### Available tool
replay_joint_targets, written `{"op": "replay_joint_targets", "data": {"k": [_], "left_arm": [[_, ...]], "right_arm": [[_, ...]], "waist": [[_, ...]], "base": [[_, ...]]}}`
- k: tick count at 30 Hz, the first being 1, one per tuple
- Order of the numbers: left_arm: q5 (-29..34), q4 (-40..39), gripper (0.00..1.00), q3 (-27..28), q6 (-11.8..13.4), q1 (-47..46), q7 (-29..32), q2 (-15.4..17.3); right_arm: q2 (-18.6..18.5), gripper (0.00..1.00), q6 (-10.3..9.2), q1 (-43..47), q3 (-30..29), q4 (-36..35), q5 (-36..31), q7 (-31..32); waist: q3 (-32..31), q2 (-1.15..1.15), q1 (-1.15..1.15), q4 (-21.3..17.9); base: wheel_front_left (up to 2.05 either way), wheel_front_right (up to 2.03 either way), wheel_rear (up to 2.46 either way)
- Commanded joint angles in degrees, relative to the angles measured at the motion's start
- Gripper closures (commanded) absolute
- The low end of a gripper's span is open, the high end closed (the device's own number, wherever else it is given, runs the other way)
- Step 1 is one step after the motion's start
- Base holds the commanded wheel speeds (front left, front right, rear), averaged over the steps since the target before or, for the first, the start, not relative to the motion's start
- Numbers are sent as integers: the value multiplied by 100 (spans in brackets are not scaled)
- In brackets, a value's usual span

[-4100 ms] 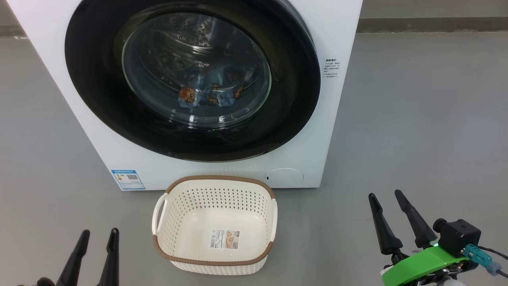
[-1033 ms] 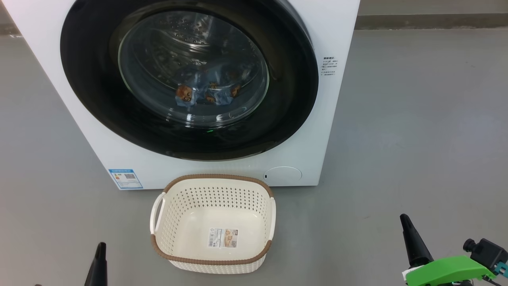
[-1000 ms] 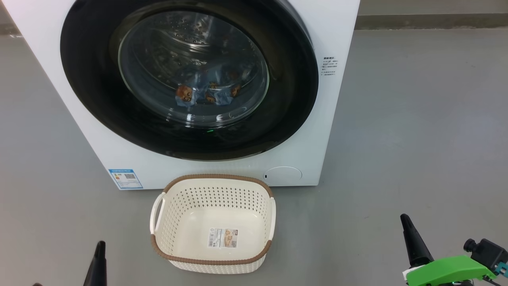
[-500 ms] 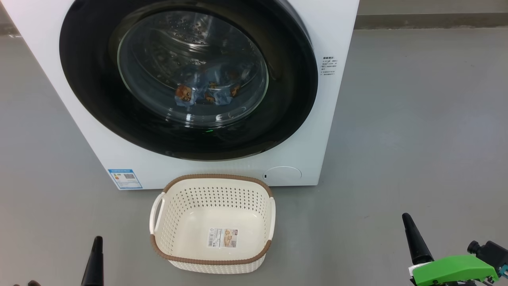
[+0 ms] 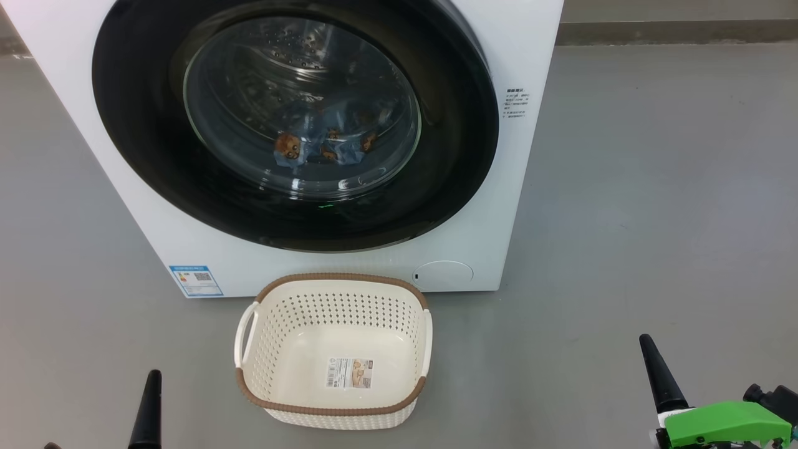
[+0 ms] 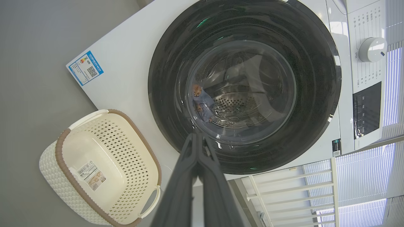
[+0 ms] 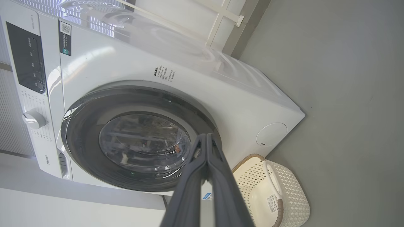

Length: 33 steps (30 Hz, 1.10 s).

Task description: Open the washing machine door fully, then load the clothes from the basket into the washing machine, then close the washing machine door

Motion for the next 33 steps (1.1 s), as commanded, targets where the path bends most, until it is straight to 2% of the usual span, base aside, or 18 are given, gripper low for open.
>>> {"op": "replay_joint_targets", "data": {"k": [1,33], "left_arm": [[-130,-97,100,179,-14,-309,32,68],[-1687,172,100,520,-19,-653,551,-131]], "right_arm": [[-20,100,-5,-295,62,-174,140,49],[69,100,-8,-376,-188,-219,1978,592]], "waist": [[0,0,0,0],[11,0,0,-18]], "base": [[0,0,0],[0,0,0]]}}
